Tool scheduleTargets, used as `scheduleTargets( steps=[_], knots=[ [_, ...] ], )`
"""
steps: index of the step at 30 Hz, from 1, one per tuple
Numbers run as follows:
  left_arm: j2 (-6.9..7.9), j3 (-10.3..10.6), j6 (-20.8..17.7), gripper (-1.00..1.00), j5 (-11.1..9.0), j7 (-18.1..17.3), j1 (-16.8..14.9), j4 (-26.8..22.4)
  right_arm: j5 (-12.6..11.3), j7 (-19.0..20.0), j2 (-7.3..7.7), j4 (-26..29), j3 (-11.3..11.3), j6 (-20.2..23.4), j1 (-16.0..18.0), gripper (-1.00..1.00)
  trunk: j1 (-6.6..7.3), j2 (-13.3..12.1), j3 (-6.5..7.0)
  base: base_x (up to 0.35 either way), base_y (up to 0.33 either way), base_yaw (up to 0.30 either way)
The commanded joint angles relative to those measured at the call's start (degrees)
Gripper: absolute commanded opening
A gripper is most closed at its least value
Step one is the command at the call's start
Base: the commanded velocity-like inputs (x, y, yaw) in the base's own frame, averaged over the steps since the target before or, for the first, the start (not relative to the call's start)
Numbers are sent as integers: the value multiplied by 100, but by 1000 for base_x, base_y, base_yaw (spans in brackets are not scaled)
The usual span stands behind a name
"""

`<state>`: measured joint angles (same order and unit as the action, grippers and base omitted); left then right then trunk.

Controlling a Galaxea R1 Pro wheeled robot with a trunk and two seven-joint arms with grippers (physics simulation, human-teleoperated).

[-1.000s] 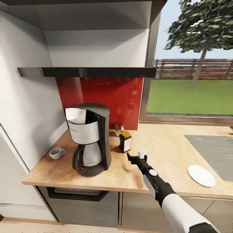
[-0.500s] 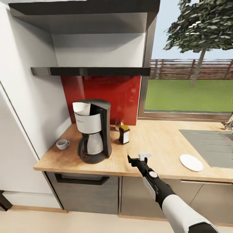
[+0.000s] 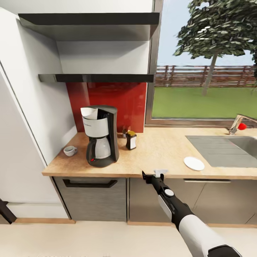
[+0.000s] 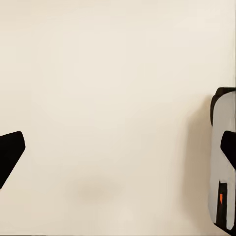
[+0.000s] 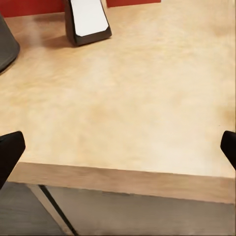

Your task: Set up a coffee station on the kitchen countertop: keep the coffee maker on the countertop, move the bottle of coffee from the kitchen shelf to the counter next to the coffee maker, place a paper coffee filter on top of the coffee maker, put the saucer next to the coffee maker with the coffee cup on the saucer, and place the electric kettle next to the coffee maker.

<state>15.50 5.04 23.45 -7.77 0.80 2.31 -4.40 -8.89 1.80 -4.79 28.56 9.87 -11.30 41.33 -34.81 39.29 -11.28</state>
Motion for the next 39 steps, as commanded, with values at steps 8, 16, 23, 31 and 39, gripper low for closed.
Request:
scheduleTargets(
  steps=[8,16,23,31,39],
  knots=[
    [0,41,201,100,-58,8,6,-822,-61,-2,4,-15,15,-228,7,100,2,7,-8,-157,0,-262],
    [-11,36,212,100,-68,8,1,-1311,-61,-284,4,-17,15,-257,7,100,2,7,-7,-135,0,-268],
    [-12,36,213,100,-72,8,-2,-1382,-61,-339,4,-173,15,-261,7,100,2,7,0,-169,0,-188],
    [-77,40,213,100,-56,7,-2,-1382,-76,-827,39,-1375,6,-461,7,100,2,7,2,-13,0,-18],
    [-113,41,202,100,-7,0,-2,-1316,-101,-1171,166,-2533,-2,-854,2,100,2,7,2,0,0,-1]
  ],
)
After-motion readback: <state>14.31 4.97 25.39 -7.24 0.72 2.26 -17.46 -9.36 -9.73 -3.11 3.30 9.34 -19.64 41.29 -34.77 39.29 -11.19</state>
